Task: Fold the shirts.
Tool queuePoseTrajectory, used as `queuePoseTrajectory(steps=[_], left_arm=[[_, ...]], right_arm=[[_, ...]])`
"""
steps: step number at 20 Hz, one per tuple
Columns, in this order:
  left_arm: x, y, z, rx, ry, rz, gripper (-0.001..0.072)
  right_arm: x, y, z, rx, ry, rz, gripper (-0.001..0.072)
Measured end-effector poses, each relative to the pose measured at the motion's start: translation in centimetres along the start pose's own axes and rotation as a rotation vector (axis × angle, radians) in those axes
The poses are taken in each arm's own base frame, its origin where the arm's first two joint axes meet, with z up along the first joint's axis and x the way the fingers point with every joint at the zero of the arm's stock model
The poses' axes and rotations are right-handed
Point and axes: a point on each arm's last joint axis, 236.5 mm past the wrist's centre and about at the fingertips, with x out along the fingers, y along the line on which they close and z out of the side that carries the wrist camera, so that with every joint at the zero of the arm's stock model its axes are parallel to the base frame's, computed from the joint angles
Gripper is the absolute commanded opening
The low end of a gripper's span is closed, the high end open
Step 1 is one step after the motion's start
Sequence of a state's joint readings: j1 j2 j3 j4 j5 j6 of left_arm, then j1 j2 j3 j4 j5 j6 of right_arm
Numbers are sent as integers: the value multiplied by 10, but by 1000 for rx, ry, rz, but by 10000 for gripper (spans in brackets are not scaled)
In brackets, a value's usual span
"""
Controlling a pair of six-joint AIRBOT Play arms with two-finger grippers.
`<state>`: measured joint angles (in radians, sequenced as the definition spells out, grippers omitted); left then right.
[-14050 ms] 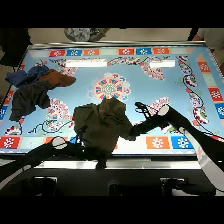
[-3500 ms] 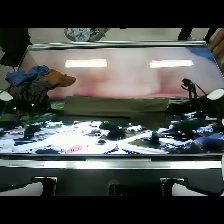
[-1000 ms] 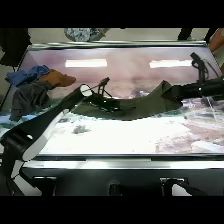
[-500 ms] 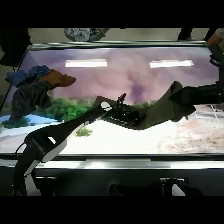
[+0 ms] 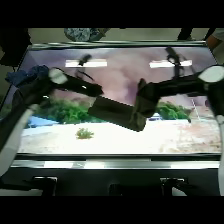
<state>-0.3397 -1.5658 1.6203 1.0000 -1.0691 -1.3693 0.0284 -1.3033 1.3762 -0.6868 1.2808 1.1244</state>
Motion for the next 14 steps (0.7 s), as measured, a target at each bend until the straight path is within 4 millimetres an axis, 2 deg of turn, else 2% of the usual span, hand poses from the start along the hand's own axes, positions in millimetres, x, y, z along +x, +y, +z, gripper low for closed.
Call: queuePoseTrajectory(steps=[1, 3, 4, 5, 6, 8, 9, 11, 14], left_arm=[[-38, 15, 16, 7, -67, 53, 30], [-102, 33, 32, 8, -167, 135, 31], [-133, 40, 40, 3, -226, 173, 31], [-159, 45, 43, 6, -268, 209, 30], [-177, 48, 45, 4, -299, 232, 30], [-204, 54, 46, 0, -341, 270, 31], [-211, 58, 44, -5, -345, 287, 31], [-217, 64, 39, -14, -343, 309, 31], [-214, 76, 28, -29, -316, 333, 32]], right_arm=[[25, 3, 4, 16, 0, 35, 45], [81, 13, 9, 64, 0, 118, 48], [107, 16, 9, 93, 3, 153, 161], [134, 18, 8, 127, 5, 182, 460], [157, 21, 8, 166, -1, 207, 665], [191, 20, 7, 226, -15, 246, 671], [199, 17, 8, 244, -28, 258, 670], [198, 5, 10, 251, -34, 265, 670], [162, -34, 13, 210, -17, 198, 672]])
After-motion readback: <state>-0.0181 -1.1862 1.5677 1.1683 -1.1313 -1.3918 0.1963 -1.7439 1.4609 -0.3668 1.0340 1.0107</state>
